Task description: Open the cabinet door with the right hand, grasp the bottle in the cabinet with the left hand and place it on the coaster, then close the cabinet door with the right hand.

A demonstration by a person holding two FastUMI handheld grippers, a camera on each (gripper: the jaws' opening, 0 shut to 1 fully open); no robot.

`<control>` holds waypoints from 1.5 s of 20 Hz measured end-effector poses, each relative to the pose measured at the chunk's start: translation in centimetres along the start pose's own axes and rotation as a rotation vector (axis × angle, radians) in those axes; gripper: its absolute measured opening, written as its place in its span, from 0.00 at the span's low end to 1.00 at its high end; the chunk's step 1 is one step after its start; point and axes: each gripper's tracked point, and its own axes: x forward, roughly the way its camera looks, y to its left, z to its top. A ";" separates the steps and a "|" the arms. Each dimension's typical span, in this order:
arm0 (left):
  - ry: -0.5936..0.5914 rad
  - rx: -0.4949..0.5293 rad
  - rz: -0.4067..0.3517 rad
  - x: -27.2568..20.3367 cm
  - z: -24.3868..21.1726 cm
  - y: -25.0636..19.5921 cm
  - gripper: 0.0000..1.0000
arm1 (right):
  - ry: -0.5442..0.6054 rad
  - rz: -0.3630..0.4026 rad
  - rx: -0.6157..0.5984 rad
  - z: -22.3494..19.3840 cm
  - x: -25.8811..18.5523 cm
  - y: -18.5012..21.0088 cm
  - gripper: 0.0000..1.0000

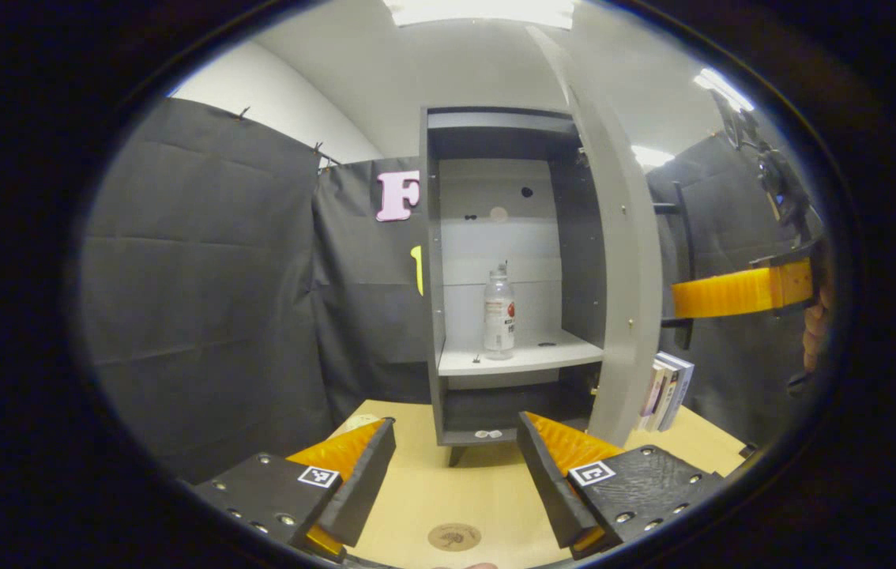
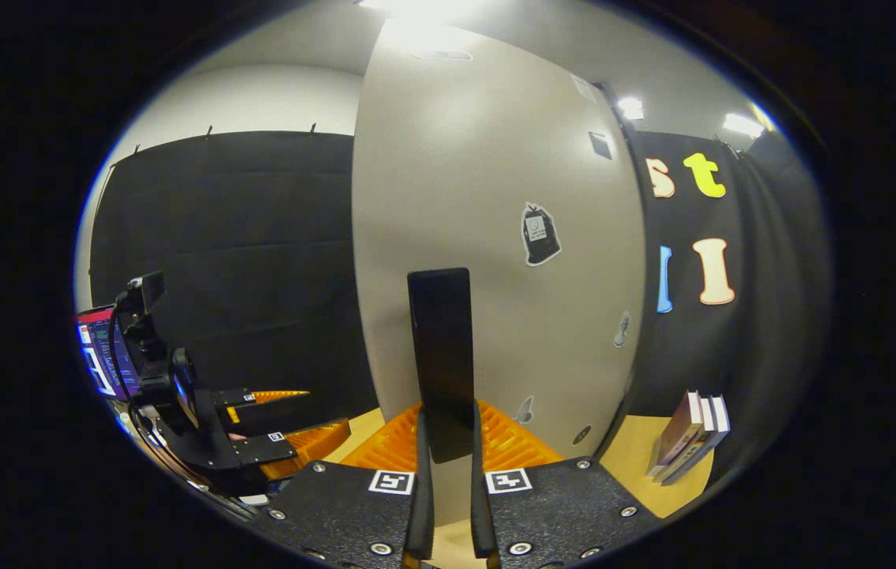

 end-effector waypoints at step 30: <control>-0.167 0.153 -0.080 18.1 9.8 -10.7 0.92 | -0.154 -0.567 0.000 0.1 -9.0 -9.0 0.87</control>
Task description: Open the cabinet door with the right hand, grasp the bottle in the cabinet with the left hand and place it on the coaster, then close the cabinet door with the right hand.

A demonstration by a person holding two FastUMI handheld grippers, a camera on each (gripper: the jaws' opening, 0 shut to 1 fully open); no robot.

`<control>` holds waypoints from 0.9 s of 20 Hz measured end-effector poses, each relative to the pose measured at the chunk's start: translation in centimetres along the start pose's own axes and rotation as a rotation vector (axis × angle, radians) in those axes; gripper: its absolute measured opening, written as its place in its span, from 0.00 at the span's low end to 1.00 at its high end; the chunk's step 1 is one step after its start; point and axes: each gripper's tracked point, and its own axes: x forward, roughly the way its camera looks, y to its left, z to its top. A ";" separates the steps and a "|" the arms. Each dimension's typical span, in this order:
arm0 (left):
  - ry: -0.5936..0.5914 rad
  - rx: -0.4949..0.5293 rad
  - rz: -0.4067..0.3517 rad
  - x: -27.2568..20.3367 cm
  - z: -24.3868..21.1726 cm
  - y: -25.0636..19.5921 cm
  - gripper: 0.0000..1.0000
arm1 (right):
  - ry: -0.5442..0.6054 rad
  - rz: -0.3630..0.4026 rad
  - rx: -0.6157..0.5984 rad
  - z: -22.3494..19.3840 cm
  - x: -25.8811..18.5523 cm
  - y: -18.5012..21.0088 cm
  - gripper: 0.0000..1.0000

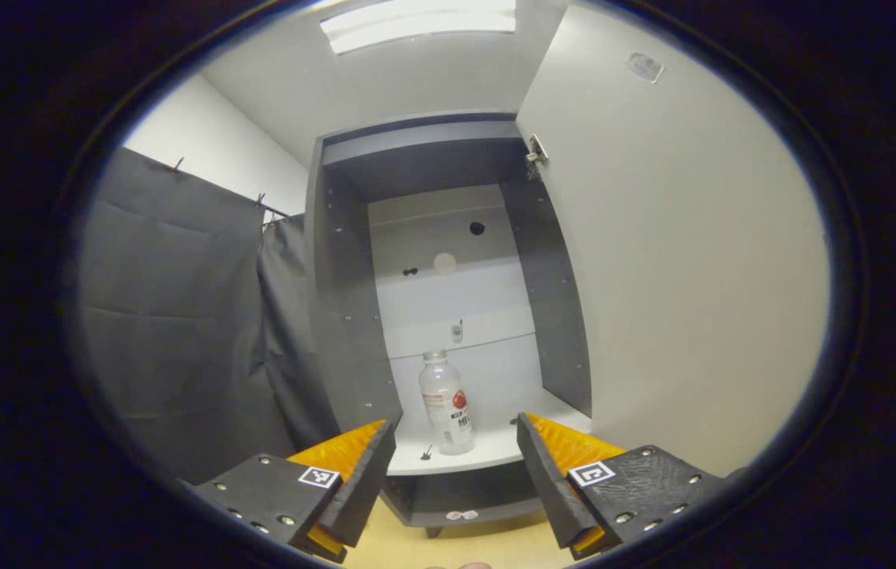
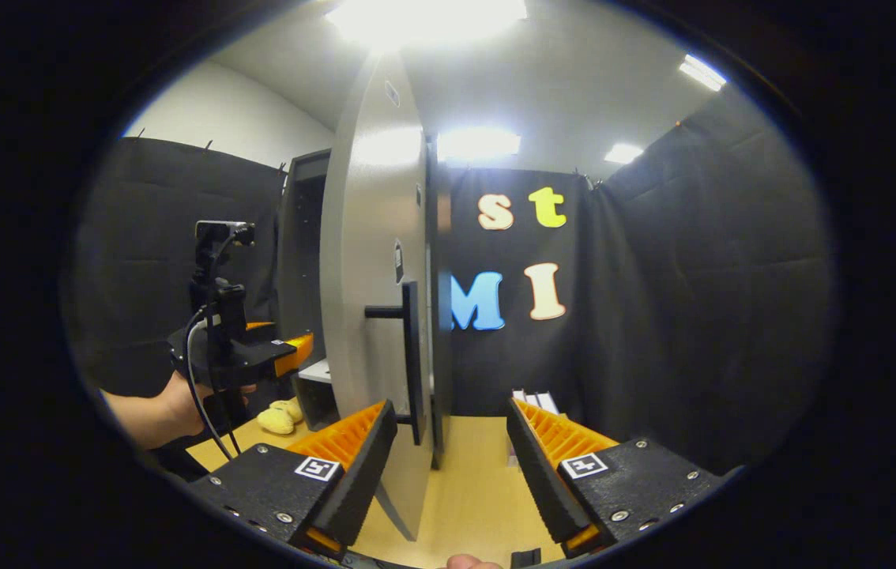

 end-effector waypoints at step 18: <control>0.010 -0.056 -0.001 20.9 -5.9 2.9 0.89 | 0.208 -0.401 -0.003 -11.6 1.3 -7.1 0.94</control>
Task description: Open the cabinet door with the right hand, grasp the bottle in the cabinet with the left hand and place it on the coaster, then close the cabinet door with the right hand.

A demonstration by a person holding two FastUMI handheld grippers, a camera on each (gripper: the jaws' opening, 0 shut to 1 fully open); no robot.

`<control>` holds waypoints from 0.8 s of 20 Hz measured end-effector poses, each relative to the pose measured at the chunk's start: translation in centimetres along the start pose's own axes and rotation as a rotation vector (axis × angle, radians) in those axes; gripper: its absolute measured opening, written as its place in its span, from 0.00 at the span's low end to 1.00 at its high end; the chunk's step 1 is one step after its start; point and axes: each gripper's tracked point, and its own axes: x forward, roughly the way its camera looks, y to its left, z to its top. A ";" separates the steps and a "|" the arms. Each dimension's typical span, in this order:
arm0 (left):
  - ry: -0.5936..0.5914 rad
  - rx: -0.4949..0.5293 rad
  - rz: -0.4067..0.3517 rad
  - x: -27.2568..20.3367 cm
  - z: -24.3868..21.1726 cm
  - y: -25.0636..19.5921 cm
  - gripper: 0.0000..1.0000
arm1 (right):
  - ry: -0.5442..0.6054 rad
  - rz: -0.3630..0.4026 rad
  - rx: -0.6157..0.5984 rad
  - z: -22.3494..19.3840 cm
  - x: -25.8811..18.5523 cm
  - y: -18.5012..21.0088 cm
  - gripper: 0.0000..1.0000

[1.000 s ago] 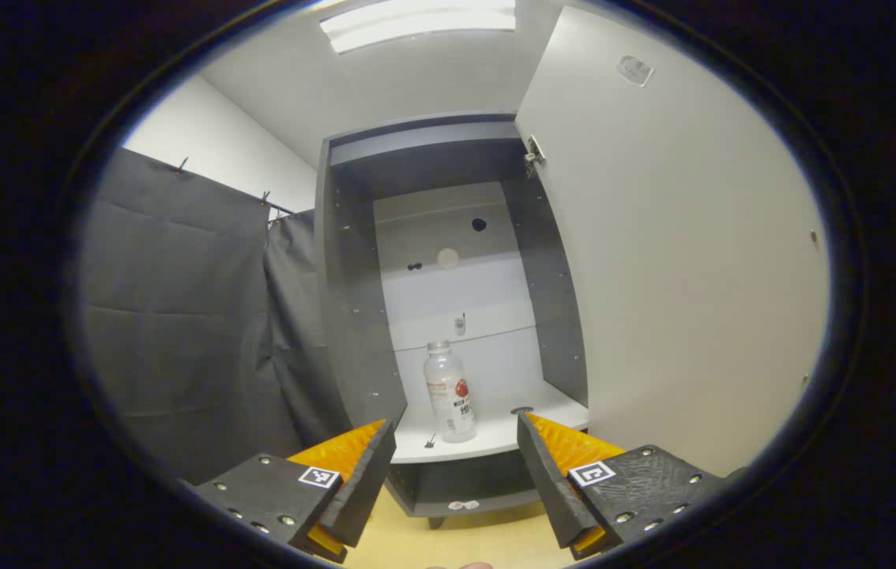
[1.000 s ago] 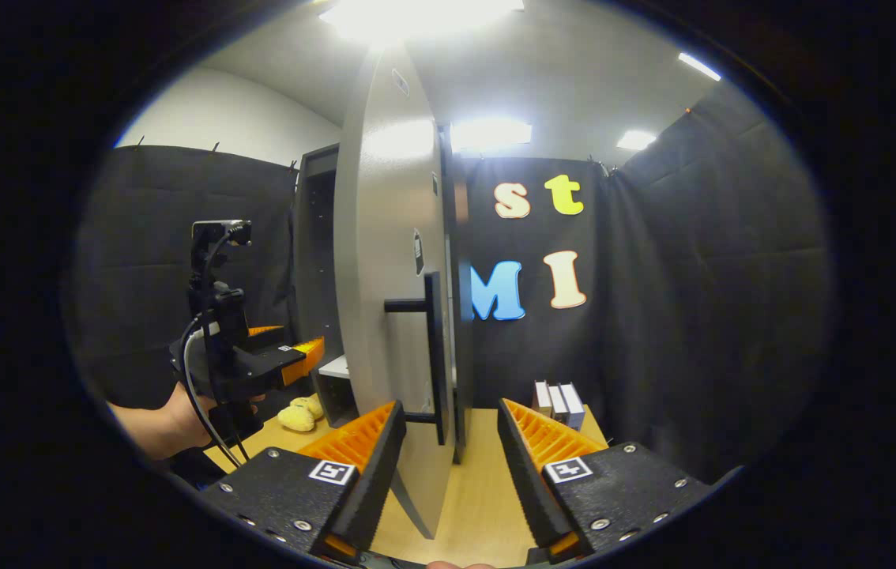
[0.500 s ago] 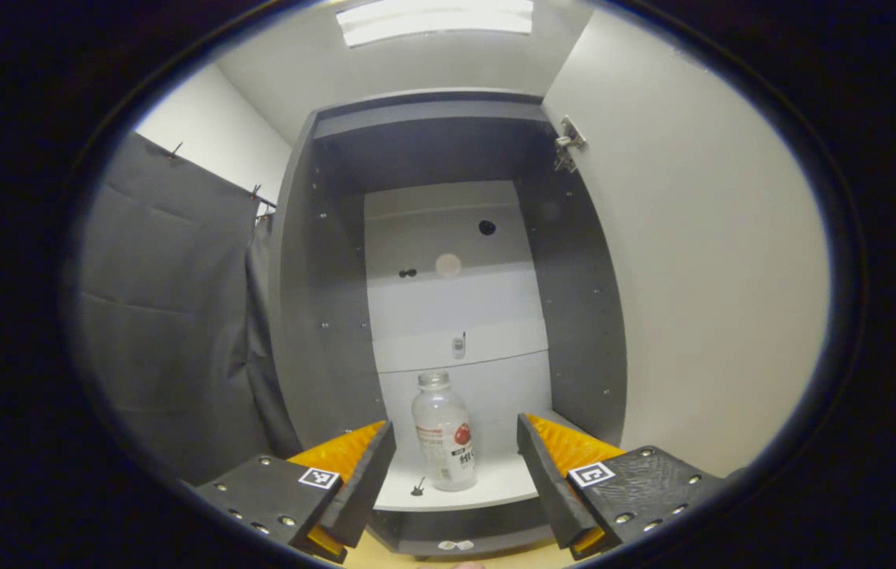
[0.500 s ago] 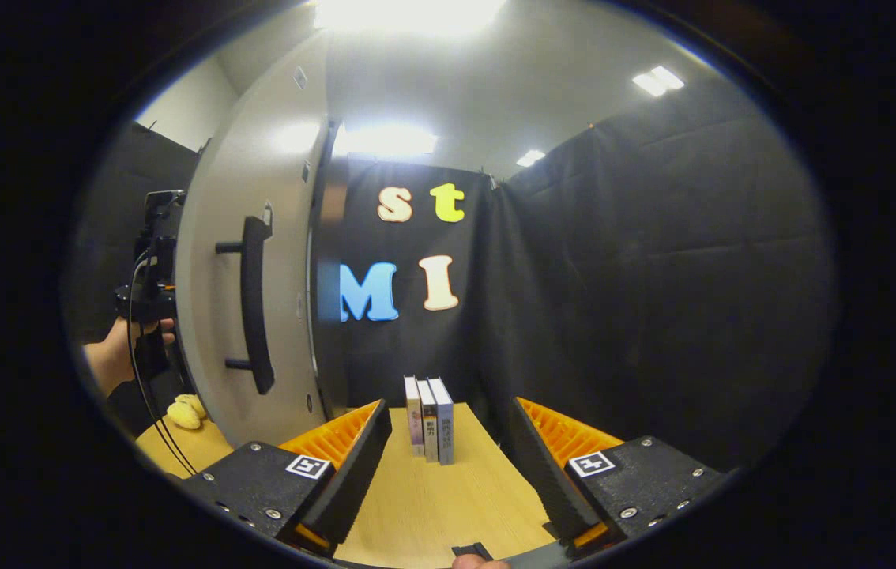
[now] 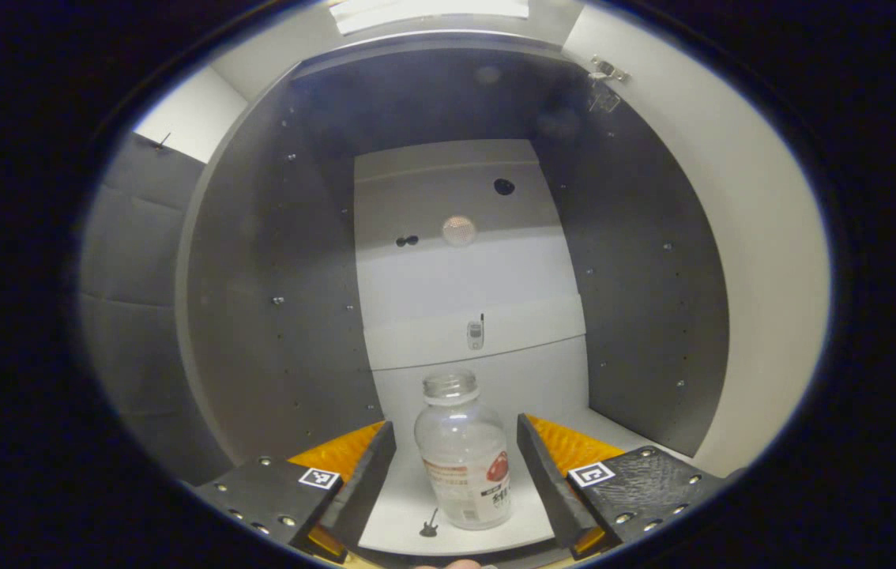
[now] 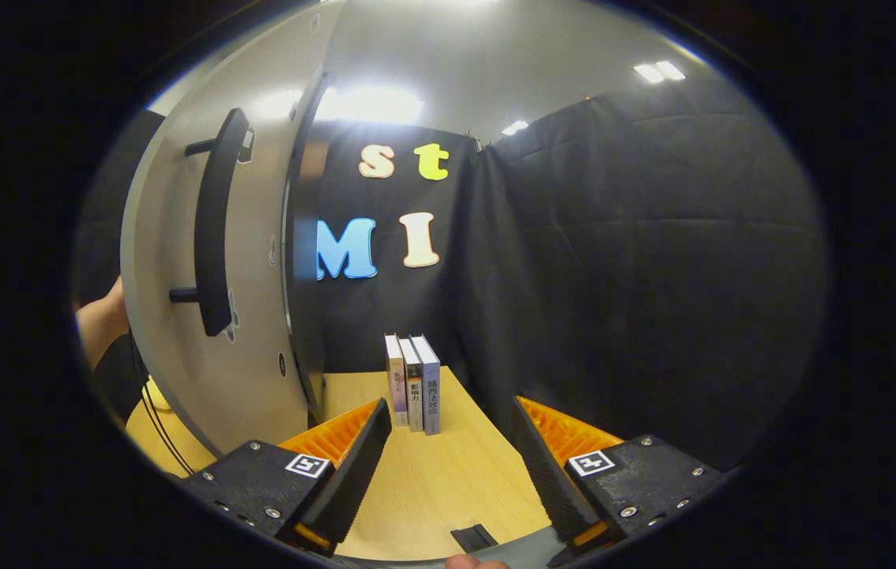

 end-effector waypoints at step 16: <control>-0.009 -0.098 -0.030 0.7 -0.9 0.1 0.71 | -0.028 -0.004 -0.045 1.8 4.0 1.9 0.96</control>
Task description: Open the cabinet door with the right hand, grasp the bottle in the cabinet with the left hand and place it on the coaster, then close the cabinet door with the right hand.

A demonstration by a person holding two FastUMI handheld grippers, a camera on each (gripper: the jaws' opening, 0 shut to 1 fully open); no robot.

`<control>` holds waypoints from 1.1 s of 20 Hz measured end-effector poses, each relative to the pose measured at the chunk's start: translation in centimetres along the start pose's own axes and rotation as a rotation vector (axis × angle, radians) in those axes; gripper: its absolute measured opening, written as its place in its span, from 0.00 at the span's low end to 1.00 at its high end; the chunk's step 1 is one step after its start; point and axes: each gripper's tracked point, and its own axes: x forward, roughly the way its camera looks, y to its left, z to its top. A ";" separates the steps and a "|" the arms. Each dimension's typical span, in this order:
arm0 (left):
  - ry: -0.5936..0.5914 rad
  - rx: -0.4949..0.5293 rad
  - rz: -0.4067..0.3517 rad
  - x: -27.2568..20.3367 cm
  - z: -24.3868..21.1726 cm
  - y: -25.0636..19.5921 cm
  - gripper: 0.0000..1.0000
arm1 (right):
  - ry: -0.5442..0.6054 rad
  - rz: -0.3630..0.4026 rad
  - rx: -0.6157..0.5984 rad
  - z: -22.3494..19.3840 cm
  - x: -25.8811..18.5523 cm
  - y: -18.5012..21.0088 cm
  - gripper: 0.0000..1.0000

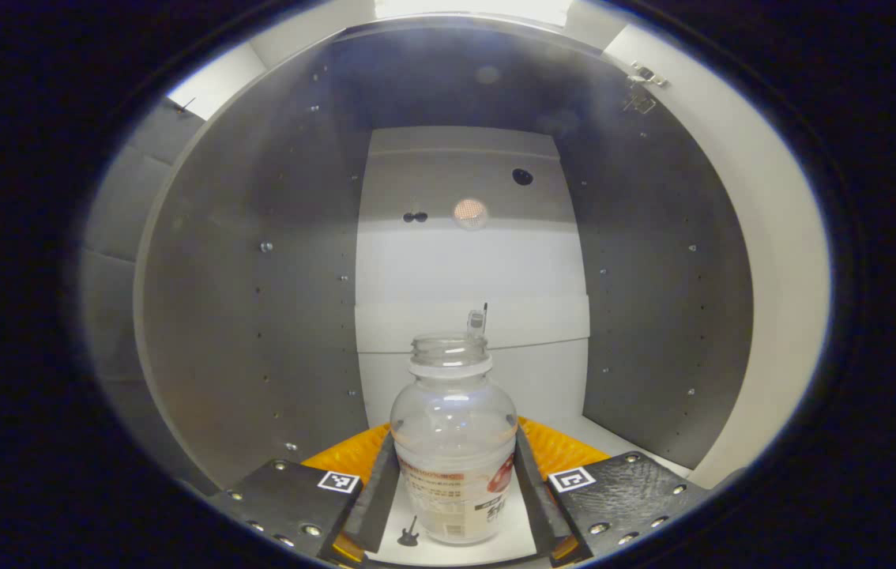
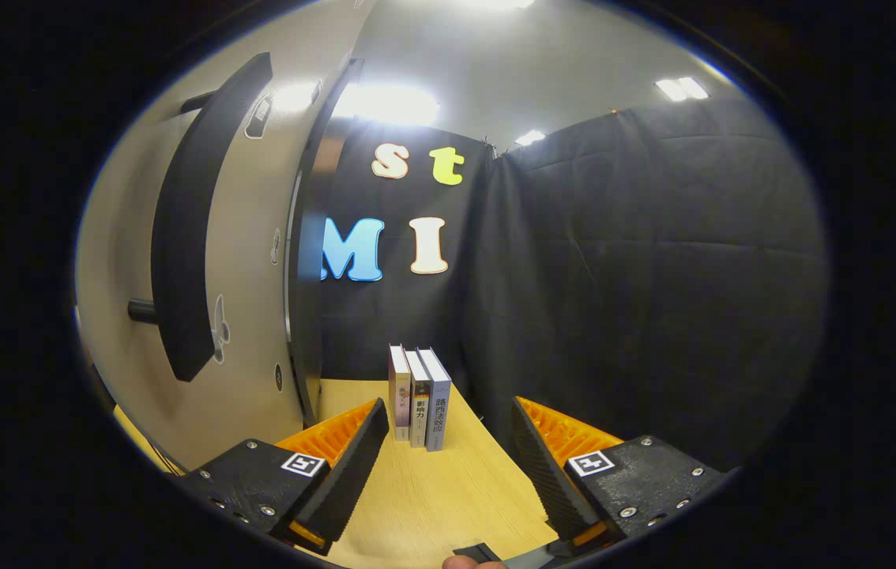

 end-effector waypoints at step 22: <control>-0.013 0.152 0.418 -31.0 0.0 4.3 0.77 | -0.010 0.503 -0.068 -3.7 0.9 1.6 0.96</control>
